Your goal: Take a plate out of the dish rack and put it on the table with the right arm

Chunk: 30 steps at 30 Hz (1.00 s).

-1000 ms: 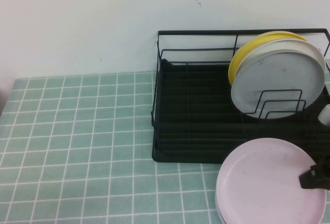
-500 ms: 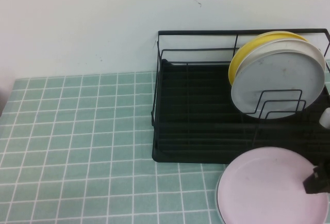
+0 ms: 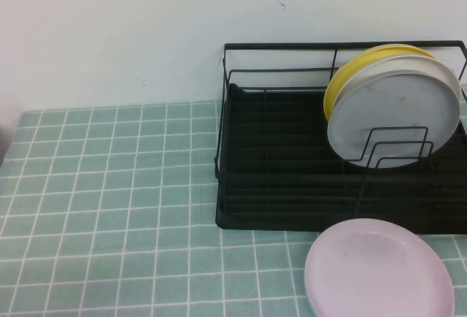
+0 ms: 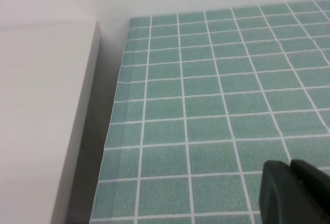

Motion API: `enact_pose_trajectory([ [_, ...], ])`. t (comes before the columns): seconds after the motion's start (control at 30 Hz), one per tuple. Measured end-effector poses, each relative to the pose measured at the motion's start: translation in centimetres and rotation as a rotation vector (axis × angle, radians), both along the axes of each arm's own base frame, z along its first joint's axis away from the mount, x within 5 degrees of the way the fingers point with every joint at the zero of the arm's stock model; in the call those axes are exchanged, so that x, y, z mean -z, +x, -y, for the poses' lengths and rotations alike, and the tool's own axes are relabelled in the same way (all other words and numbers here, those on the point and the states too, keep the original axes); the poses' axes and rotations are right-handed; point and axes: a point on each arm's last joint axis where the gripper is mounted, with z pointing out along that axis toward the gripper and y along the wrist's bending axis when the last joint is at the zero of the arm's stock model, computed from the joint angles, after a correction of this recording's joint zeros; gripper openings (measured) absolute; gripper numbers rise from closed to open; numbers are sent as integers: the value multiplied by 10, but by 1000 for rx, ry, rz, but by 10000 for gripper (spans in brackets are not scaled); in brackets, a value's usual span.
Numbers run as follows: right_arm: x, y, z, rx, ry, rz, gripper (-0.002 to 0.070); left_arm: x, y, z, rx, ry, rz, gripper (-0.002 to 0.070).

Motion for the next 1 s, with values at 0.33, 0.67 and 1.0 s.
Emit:
enact_pose_trajectory([
  [0.33, -71, -57, -3, -57, 32, 248, 4, 0, 0, 0, 0, 0, -2, -3],
  [0.67, -108, -106, -7, -63, 77, 478, -1, 0, 0, 0, 0, 0, -2, -3],
  [1.0, -67, -128, 17, 99, -118, 948, -1, 0, 0, 0, 0, 0, -2, -3],
])
